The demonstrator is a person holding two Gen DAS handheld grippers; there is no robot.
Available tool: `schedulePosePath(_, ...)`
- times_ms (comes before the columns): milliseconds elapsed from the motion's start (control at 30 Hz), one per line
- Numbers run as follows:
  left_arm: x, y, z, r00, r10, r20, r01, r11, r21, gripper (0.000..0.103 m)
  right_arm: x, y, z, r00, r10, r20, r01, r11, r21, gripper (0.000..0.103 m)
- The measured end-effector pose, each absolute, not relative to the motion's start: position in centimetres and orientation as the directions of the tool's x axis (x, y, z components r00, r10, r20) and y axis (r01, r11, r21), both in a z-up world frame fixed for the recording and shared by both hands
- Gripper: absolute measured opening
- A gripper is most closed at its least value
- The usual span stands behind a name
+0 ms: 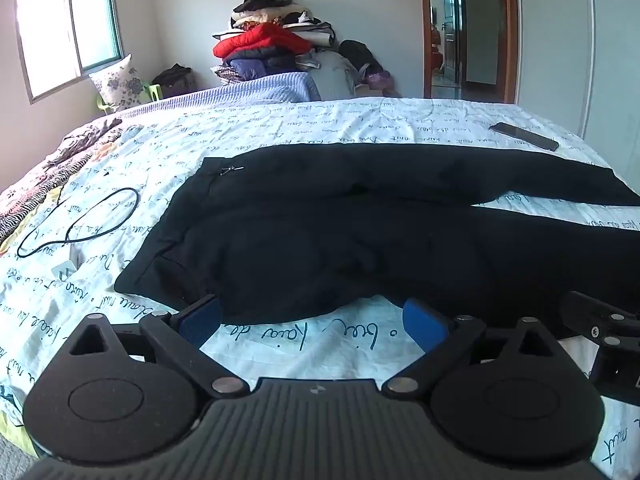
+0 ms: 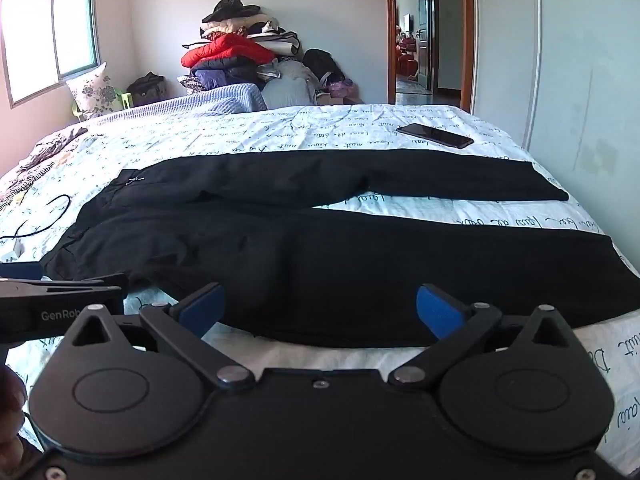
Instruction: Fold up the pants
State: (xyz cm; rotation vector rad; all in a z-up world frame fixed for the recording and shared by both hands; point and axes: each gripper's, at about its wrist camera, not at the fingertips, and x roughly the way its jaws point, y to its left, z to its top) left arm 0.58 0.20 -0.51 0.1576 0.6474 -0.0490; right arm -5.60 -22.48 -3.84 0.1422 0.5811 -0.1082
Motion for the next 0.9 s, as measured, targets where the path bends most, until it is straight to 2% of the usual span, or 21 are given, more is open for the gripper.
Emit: schedulePosePath(900,0.72,0.45,-1.12,0.790,0.007,-0.613,0.096,0.986,0.136,0.099,-5.79,-22.38,-4.30,0.827,-0.050,-0.560,0.131,0.986,0.106,0.103)
